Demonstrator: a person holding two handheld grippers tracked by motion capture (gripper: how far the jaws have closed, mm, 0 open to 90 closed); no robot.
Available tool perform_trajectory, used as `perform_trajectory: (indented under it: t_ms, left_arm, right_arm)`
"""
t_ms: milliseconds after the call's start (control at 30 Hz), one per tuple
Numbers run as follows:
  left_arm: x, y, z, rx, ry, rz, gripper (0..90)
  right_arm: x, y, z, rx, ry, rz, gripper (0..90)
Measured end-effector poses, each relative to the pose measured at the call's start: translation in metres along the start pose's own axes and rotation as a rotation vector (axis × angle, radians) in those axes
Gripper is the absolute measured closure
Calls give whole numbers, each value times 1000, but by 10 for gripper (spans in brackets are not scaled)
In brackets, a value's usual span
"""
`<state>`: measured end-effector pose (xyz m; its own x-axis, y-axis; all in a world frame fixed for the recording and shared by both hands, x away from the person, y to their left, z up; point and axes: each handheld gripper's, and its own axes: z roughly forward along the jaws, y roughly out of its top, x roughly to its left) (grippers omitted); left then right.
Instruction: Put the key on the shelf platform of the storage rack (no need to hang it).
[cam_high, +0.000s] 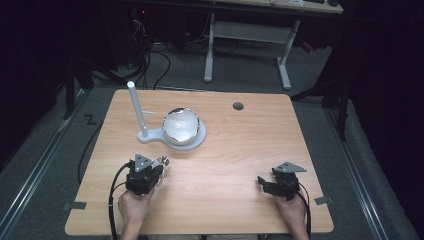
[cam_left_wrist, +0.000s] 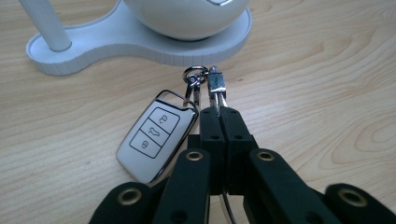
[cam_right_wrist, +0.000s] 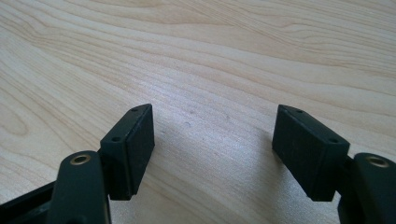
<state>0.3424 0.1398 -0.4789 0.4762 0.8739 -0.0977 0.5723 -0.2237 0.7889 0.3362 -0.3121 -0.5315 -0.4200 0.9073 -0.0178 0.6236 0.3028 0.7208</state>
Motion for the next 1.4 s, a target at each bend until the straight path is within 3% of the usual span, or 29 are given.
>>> perform_trajectory:
  t_ms: [267,833,1167,1400]
  left_arm:
    - [2,11,-13,-23,-28,-11,895]
    - [-3,32,-26,-52,-94,19,893]
    - [-7,49,-30,-57,-115,51,893]
    - [-11,71,-29,-53,-129,94,894]
  right_arm:
    - [0,0,0,0,0,0,300]
    - [0,0,0,-1,2,1,300]
    - [0,0,0,1,2,3,299]
    - [0,0,0,0,3,4,298]
